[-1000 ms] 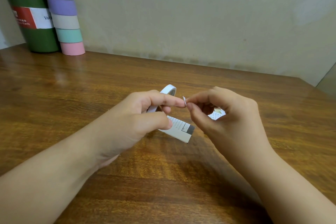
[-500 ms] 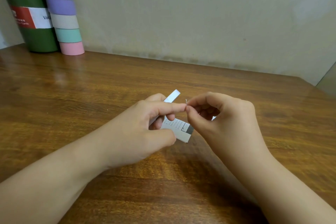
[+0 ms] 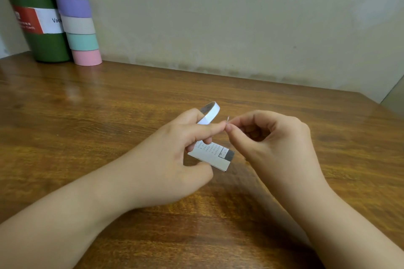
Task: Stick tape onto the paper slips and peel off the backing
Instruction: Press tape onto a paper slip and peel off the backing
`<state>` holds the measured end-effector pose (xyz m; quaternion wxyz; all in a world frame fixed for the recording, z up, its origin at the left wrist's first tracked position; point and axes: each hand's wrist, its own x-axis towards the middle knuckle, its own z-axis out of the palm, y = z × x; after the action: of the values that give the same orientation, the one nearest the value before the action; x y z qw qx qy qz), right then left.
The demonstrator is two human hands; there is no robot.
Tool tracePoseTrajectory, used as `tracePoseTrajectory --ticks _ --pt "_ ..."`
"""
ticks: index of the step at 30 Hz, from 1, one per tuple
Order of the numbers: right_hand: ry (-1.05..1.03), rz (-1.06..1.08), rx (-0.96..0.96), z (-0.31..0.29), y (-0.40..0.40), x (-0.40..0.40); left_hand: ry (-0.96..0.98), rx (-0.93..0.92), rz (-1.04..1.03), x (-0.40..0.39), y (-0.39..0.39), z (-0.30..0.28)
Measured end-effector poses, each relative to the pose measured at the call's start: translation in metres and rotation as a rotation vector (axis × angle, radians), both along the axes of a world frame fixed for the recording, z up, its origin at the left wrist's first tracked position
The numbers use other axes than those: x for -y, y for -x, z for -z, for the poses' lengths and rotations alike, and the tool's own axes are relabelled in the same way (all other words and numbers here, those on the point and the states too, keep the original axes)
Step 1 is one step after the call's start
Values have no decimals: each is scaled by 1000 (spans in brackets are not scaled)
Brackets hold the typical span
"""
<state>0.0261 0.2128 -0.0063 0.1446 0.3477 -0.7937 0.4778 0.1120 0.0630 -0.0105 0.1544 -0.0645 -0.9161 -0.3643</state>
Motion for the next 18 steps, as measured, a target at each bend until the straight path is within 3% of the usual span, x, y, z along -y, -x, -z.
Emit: tracePoseTrajectory --ticks 5,18 --pt "-10 -16 58 -2 -2 -1 22 -8 7 -2 -1 -1" --pt "16 -62 126 -7 -2 -4 -375 67 74 3 1 -7"
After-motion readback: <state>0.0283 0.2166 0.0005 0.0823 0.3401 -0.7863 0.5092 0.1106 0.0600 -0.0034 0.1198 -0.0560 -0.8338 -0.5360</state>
